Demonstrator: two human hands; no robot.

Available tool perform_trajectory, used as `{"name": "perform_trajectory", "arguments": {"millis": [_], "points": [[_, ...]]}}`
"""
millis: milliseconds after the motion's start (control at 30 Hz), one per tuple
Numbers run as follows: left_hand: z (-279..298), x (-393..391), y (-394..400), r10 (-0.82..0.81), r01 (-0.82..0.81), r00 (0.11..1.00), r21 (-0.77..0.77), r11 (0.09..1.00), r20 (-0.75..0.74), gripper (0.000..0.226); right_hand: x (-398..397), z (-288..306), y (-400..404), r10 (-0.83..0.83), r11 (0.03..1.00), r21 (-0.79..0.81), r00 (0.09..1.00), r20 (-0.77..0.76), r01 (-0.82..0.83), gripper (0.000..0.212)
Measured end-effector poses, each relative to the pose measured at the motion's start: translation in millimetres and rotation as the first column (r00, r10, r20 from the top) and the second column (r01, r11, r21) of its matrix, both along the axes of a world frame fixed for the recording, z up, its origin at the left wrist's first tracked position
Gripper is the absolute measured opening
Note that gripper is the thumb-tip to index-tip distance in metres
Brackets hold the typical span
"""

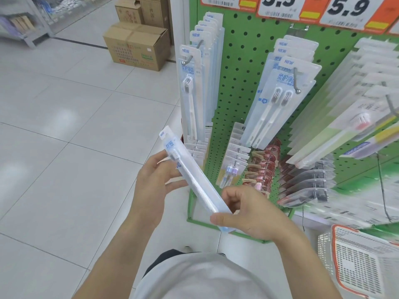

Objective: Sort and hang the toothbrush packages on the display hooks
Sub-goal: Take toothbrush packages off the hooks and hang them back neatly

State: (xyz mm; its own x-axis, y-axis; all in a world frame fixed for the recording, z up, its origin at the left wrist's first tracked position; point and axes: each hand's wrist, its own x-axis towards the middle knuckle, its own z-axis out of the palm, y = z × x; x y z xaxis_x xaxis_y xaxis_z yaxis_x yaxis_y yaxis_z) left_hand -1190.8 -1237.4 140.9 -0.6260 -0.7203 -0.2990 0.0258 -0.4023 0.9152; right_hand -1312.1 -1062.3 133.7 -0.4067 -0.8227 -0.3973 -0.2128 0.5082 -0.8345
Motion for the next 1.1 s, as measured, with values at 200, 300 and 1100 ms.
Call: {"name": "perform_trajectory", "arguments": {"millis": [200, 300, 1100], "points": [[1, -5, 13, -0.014, 0.01, 1.0, -0.135, 0.991, -0.023, 0.025, 9, 19, 3, 0.196, 0.978, 0.141, 0.918, -0.346, -0.156, 0.03], [0, -5, 15, -0.095, 0.095, 0.991, -0.005, 0.995, -0.092, 0.031, 8, 21, 7, 0.175, 0.985, 0.026, 0.98, -0.097, -0.173, 0.041], [-2, -16, 11, 0.04, -0.03, 0.998, 0.199, 0.979, -0.043, 0.018, -7, -2, 14, -0.049, 0.949, -0.289, 0.963, 0.265, 0.127, 0.062]]}}
